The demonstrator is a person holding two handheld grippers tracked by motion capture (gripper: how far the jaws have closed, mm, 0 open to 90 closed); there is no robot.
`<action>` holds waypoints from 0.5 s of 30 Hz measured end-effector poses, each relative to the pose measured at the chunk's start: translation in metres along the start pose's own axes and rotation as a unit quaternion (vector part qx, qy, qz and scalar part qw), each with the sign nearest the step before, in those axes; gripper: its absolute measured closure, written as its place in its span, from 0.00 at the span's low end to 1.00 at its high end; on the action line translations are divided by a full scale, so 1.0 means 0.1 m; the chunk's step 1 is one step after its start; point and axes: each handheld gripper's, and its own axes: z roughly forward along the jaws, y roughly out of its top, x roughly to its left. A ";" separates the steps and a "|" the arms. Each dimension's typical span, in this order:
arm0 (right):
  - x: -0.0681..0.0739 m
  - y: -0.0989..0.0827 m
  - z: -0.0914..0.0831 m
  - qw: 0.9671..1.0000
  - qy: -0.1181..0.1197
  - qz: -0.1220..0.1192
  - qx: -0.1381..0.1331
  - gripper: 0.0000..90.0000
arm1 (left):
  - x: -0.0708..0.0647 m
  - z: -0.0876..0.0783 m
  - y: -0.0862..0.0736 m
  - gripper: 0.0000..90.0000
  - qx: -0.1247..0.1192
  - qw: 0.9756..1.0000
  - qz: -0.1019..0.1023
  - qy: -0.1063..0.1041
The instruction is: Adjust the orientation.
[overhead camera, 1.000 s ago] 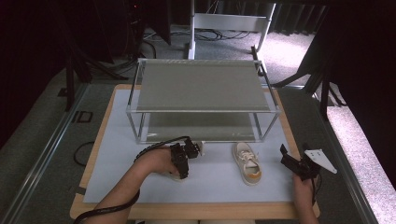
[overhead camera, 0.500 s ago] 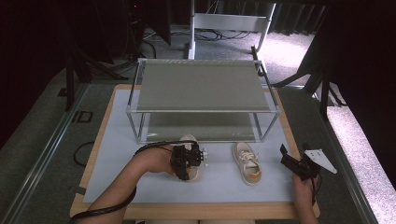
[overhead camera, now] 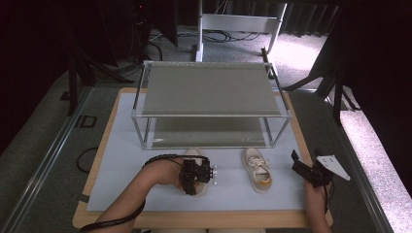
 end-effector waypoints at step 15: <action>0.02 0.01 0.02 1.000 0.003 -0.011 0.010 0.13 | 0.09 0.05 0.06 0.57 0.014 0.999 -0.052 0.004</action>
